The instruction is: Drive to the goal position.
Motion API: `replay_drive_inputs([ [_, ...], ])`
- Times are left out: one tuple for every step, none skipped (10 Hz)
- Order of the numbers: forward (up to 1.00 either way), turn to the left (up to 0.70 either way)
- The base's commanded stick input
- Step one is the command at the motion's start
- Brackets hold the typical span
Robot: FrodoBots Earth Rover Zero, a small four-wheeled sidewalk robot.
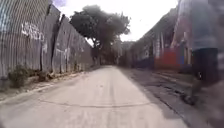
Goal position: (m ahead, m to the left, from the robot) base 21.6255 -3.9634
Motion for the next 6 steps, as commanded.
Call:
replay_drive_inputs([
  [1.0,0.0],
  [1.0,0.0],
  [1.0,0.0],
  [1.0,0.0],
  [1.0,0.0],
  [1.0,0.0],
])
